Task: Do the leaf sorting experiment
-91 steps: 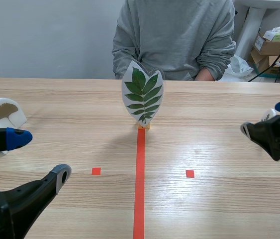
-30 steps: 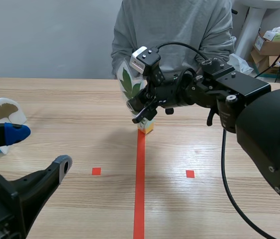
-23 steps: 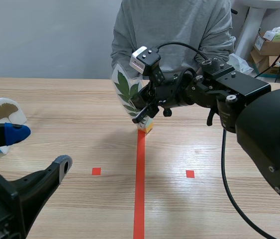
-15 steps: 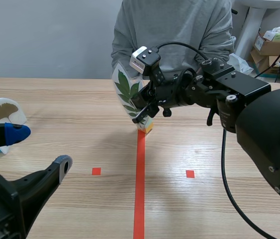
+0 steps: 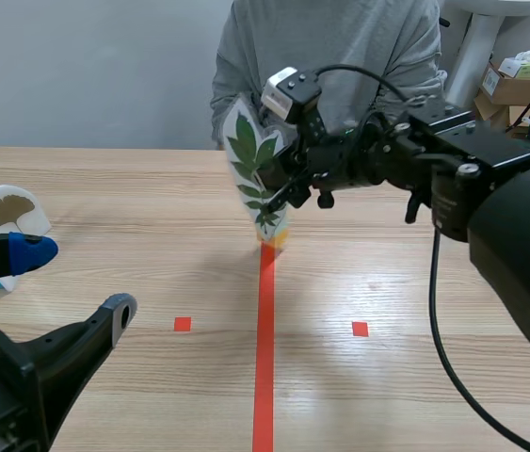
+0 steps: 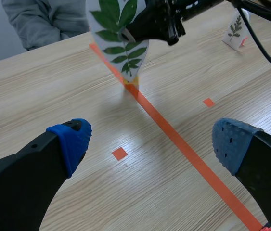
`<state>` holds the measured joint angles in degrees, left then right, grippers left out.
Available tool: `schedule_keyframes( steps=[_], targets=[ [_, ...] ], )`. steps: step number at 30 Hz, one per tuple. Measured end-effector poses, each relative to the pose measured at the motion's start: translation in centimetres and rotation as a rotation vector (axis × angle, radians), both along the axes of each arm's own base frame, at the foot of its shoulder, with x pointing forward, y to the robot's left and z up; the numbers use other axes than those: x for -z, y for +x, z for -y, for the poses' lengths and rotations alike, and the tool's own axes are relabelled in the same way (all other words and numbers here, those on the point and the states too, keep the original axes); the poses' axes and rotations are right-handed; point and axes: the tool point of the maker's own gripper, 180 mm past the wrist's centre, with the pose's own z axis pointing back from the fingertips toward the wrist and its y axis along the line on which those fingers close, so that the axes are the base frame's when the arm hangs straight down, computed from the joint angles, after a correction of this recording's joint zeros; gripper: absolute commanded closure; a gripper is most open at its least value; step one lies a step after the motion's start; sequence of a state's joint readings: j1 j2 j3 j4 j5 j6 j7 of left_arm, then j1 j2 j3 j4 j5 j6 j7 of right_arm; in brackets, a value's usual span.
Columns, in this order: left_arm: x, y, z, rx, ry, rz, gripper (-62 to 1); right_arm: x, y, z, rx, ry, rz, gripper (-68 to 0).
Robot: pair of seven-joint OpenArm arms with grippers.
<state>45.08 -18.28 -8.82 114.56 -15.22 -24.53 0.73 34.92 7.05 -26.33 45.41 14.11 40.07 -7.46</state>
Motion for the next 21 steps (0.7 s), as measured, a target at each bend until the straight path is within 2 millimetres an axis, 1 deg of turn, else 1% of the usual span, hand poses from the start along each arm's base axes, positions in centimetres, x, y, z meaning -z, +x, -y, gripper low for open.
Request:
schedule_keyframes(
  steps=[2,4,6,8,11,14,16,19,21],
  targets=[
    [0.0,0.0,0.0,0.000,0.000,0.000,-53.6,-1.1,0.5,1.5,0.043,0.022,0.005,-2.0],
    [0.0,0.0,0.0,0.000,0.001,0.000,-53.6,-1.8,1.0,3.8,0.116,0.016,0.011,-2.0],
    [0.0,0.0,0.0,0.000,0.000,0.001,-53.6,-1.9,1.0,6.0,0.194,-0.016,0.012,-2.0],
    [-0.1,0.1,0.0,-0.001,0.001,0.003,-53.6,-1.9,0.5,8.2,0.259,-0.040,0.012,-2.0],
    [-0.2,0.1,0.0,-0.001,-0.001,0.008,-53.6,-2.2,-1.2,11.1,0.339,-0.053,0.019,-2.0],
    [-0.2,0.1,0.0,-0.001,-0.001,0.008,-53.6,-2.7,-3.4,13.5,0.396,-0.072,0.046,-2.0],
    [-0.2,0.1,0.0,-0.001,-0.001,0.008,-53.6,-3.1,-5.0,14.8,0.420,-0.083,0.062,-2.0],
    [-0.1,0.1,0.0,-0.001,-0.001,0.008,-53.6,-3.8,-7.2,16.1,0.455,-0.065,0.070,-2.0],
    [-0.1,0.1,0.0,-0.001,-0.001,0.008,-53.6,-3.6,-8.6,17.0,0.483,-0.055,0.055,-2.0]
  ],
)
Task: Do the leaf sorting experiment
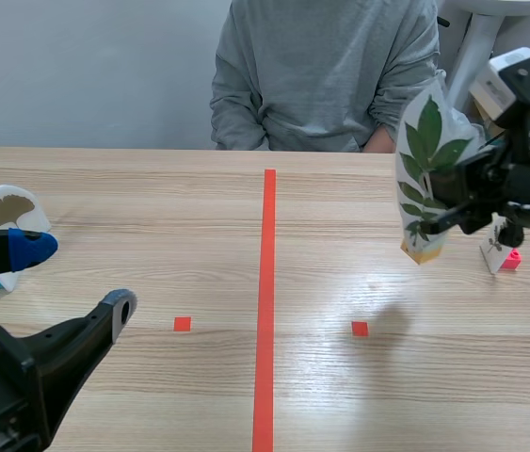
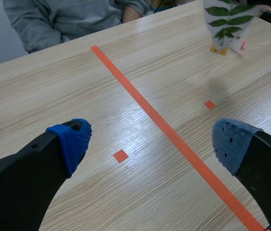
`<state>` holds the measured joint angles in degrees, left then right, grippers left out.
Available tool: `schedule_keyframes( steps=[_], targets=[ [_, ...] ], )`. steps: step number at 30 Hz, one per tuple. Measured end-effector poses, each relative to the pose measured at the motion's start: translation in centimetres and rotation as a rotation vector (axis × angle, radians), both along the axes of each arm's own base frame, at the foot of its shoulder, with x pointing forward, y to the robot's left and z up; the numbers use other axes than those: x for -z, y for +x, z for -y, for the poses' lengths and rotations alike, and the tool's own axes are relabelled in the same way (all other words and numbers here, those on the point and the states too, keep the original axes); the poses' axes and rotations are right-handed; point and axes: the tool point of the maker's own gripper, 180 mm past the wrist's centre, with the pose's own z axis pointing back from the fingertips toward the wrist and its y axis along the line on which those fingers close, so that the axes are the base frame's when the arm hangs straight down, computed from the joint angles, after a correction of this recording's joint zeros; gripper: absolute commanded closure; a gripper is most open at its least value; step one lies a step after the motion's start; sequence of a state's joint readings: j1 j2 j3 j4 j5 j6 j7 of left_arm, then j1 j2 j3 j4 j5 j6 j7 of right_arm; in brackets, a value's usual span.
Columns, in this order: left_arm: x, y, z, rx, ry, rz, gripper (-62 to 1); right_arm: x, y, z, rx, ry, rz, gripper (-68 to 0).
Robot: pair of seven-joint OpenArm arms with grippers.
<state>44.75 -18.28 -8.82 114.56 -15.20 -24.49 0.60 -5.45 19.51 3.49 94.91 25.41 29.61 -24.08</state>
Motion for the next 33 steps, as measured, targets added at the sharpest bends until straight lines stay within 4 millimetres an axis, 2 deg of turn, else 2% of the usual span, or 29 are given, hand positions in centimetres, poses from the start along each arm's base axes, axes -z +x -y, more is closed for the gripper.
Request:
schedule_keyframes(
  steps=[3,8,13,16,19,24,28,33],
  targets=[
    [0.0,0.0,0.0,0.000,-0.001,0.000,-53.6,1.0,-2.0,1.9,0.058,0.029,-0.039,-2.0],
    [0.0,0.0,0.0,0.000,0.000,0.000,-53.6,2.4,-4.5,6.7,0.188,0.022,-0.080,-2.0],
    [0.0,0.0,0.0,0.000,0.000,0.000,-53.6,1.4,-5.8,12.1,0.329,-0.018,-0.056,-2.0],
    [-0.1,0.0,0.0,-0.002,-0.008,-0.001,-53.6,0.5,-6.0,14.4,0.388,-0.033,-0.019,-2.0],
    [-0.2,0.0,0.0,-0.005,-0.020,-0.001,-53.6,1.1,-6.3,15.5,0.421,-0.028,-0.029,-2.0],
    [-0.2,0.0,0.0,-0.005,-0.020,-0.001,-53.6,3.8,-6.6,16.6,0.449,-0.004,-0.085,-2.0],
    [-0.2,0.0,0.0,-0.005,-0.019,-0.001,-53.6,5.4,-6.3,15.8,0.383,0.041,-0.125,-2.0],
    [-0.2,0.0,0.0,-0.005,-0.019,-0.001,-53.6,5.8,-4.8,15.5,0.365,0.083,-0.127,-2.0]
  ],
)
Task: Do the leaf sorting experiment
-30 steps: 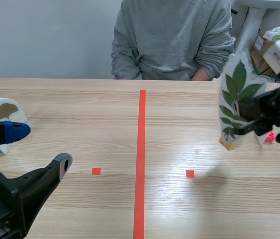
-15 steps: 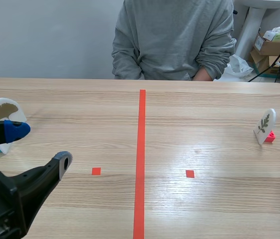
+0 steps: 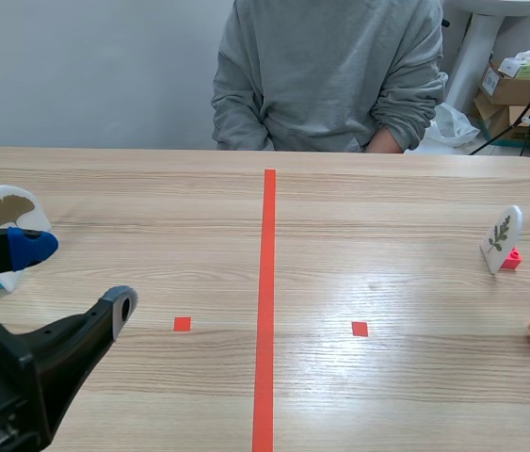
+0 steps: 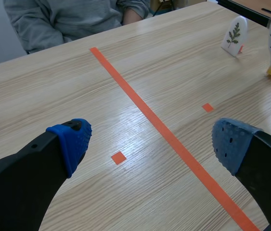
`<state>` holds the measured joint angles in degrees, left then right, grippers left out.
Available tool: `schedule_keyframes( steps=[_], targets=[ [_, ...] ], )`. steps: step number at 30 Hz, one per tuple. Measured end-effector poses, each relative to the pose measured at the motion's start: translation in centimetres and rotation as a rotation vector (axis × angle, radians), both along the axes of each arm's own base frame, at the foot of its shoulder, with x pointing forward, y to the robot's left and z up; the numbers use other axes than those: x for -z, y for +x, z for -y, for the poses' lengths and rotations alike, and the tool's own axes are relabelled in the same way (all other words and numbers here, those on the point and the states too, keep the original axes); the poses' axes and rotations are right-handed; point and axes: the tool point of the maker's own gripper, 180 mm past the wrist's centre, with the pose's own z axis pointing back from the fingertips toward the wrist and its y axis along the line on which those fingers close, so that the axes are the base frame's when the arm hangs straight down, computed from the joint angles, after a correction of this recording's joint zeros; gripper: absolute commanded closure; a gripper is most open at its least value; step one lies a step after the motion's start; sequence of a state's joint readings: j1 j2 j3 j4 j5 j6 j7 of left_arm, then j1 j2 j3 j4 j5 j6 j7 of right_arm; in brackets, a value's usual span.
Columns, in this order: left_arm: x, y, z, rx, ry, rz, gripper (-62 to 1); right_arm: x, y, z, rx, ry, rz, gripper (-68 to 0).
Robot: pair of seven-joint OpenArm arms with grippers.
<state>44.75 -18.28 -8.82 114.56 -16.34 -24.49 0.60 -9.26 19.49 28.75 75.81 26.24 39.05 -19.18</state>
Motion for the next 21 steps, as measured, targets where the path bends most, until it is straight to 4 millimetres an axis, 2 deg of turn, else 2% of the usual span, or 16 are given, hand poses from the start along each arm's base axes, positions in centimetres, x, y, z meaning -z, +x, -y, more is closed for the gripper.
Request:
schedule_keyframes(
  steps=[12,15,21],
  targets=[
    [0.0,0.0,0.0,0.000,0.000,0.000,-53.6,-2.1,3.2,3.0,0.035,-0.044,0.077,-2.0],
    [0.0,0.0,0.0,0.000,0.000,0.000,-53.6,-1.9,3.2,3.1,0.045,-0.030,0.094,-2.0],
    [0.0,0.0,0.0,0.000,0.000,0.000,-53.6,0.2,2.3,3.4,0.067,0.001,0.043,-2.0]
  ],
)
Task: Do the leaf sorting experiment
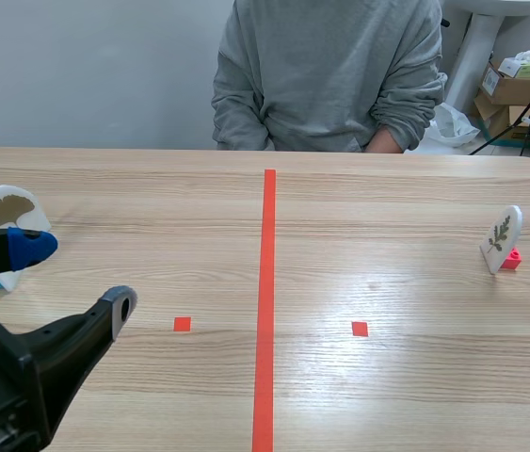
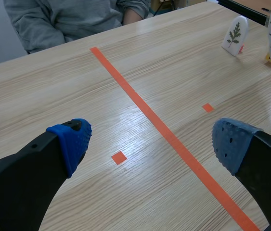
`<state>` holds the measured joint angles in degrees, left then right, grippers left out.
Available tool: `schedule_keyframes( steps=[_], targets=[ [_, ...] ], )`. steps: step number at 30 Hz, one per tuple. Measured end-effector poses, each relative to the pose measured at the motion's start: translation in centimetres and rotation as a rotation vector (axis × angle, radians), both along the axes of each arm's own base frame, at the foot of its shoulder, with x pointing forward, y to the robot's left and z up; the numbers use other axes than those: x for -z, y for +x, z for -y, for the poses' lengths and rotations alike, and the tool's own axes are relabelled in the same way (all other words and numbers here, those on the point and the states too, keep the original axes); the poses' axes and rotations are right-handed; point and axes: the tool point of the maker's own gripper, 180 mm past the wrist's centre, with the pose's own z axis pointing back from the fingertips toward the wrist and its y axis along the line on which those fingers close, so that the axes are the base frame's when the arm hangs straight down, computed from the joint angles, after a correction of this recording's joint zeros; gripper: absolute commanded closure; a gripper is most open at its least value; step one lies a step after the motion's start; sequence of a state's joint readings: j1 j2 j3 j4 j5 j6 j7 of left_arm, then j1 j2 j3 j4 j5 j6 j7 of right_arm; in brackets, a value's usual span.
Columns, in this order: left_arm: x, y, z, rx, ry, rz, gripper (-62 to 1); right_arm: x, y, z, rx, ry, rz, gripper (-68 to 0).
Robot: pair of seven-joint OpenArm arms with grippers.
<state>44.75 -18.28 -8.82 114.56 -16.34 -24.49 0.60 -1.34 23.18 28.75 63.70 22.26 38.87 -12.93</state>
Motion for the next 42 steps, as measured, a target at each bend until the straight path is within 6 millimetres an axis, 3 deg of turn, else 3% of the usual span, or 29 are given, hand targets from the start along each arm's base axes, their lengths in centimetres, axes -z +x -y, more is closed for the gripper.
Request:
schedule_keyframes(
  steps=[12,20,26,28,34,39,42],
  targets=[
    [0.0,0.0,0.0,0.000,0.000,0.000,-53.6,1.0,-0.4,-0.6,0.005,0.030,-0.011,-3.2],
    [0.0,0.0,0.0,0.000,0.000,0.000,-53.6,1.2,-0.5,-0.6,0.005,0.028,-0.026,-27.4],
    [0.0,0.0,0.0,0.000,0.000,0.000,-53.6,1.1,-0.6,-0.8,-0.020,0.028,-0.027,-54.5],
    [0.0,0.0,0.0,0.000,0.000,0.000,-53.6,0.9,-0.5,-0.8,-0.029,0.024,-0.021,-57.8],
    [0.0,0.0,0.0,0.000,0.000,0.000,-53.6,-1.4,-1.6,-0.2,-0.044,0.009,0.031,-57.8],
    [0.0,0.0,0.0,0.000,0.000,0.000,-53.6,-4.6,-4.4,1.3,-0.016,-0.049,0.066,-58.3],
    [0.0,0.0,0.0,0.000,0.000,0.000,-53.6,-6.6,-6.2,1.2,-0.034,-0.114,0.061,-62.2]
  ],
)
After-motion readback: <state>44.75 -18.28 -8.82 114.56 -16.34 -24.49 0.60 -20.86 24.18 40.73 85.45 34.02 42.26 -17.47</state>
